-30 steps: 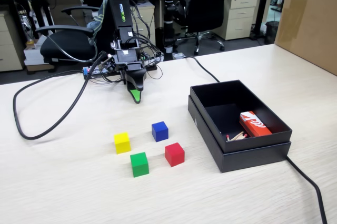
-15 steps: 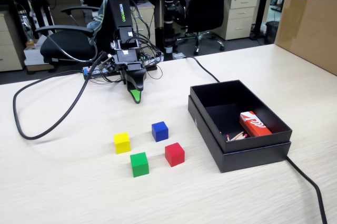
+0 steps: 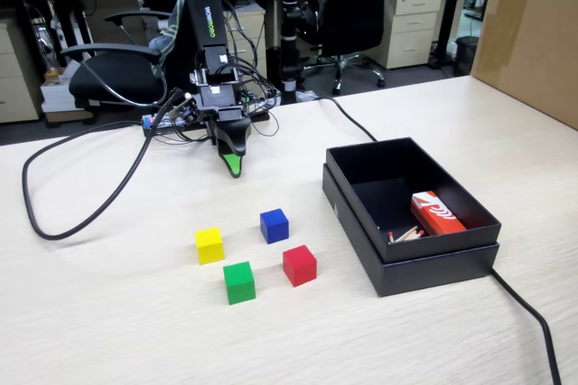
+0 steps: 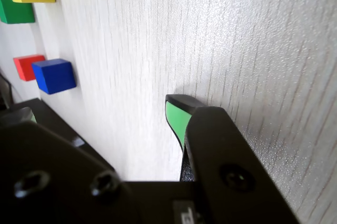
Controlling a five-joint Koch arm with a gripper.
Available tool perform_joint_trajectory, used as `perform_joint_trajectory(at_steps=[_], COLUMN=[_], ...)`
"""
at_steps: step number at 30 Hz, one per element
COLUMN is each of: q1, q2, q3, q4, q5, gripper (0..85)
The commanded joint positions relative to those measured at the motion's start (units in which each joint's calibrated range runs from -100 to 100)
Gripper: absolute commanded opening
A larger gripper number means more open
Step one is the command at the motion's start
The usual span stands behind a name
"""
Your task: Put the green cube on top of the red cube
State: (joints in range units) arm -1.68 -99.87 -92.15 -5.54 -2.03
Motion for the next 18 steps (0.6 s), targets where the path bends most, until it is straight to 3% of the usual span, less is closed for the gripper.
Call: perform_joint_trajectory(at_steps=[1,12,18], q1=[0.0,0.2,0.1], q2=[0.1,1.48,4.92], q3=[-1.96,0.4,19.8], q4=[-1.42,-2.11,-20.51], q5=[-0.44,0.44,1.95], gripper=[48.8,48.5,47.5])
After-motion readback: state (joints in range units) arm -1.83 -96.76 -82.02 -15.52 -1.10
